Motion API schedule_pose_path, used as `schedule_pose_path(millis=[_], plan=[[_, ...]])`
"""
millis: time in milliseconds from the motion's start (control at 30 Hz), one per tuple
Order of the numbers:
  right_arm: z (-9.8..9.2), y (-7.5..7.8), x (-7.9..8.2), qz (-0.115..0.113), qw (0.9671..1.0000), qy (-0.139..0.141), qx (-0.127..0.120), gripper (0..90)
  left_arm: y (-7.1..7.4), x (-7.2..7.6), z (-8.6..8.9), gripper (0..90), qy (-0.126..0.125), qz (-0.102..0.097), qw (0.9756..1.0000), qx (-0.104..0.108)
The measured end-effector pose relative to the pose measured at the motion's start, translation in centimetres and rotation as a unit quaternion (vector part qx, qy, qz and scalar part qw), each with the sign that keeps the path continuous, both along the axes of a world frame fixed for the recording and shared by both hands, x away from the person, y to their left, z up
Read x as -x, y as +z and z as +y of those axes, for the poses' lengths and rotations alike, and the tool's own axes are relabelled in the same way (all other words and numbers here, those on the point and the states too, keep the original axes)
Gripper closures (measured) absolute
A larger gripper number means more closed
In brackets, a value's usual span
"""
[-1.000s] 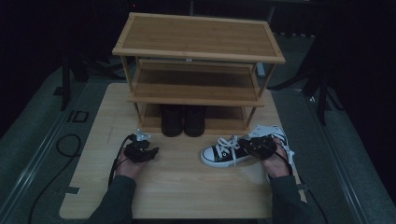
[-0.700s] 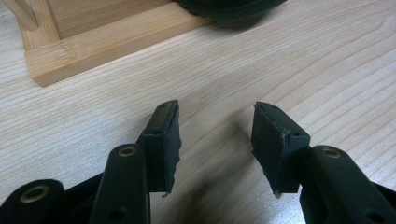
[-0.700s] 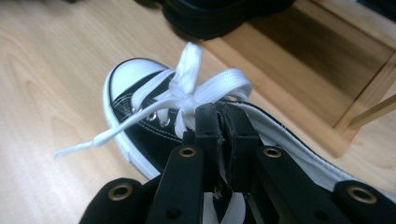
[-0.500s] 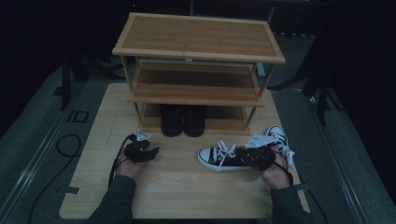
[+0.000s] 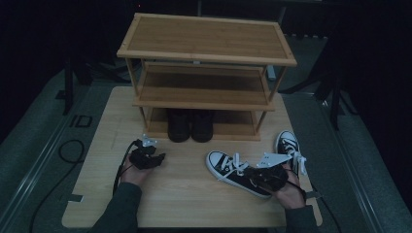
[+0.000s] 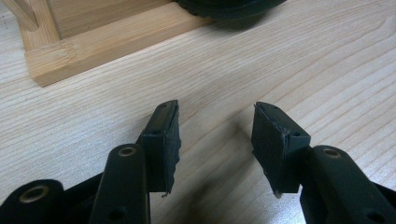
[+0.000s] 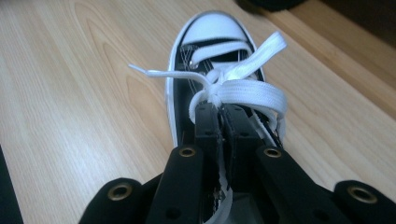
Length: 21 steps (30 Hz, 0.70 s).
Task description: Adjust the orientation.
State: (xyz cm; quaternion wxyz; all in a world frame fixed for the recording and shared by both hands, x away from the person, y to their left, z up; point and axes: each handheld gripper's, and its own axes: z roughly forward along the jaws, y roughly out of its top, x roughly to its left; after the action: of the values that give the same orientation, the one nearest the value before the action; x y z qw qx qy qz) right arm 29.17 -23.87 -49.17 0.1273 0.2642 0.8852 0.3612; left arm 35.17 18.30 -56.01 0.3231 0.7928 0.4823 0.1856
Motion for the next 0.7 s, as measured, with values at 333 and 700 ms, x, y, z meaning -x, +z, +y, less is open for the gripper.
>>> schedule_pose_path(millis=[333, 700], plan=[[-1.3, 0.7, 0.1, -0.02, 0.9994, 0.001, -0.029, 66.2, 0.0, 0.0, 0.0, 51.7, -0.001, 0.001, 1.0, 0.001], [-1.1, -0.9, -1.3, -0.03, 0.9974, -0.028, 0.06, 68.0, 0.0, 0.0, 0.0, 51.8, -0.001, 0.0, 1.0, 0.001]])
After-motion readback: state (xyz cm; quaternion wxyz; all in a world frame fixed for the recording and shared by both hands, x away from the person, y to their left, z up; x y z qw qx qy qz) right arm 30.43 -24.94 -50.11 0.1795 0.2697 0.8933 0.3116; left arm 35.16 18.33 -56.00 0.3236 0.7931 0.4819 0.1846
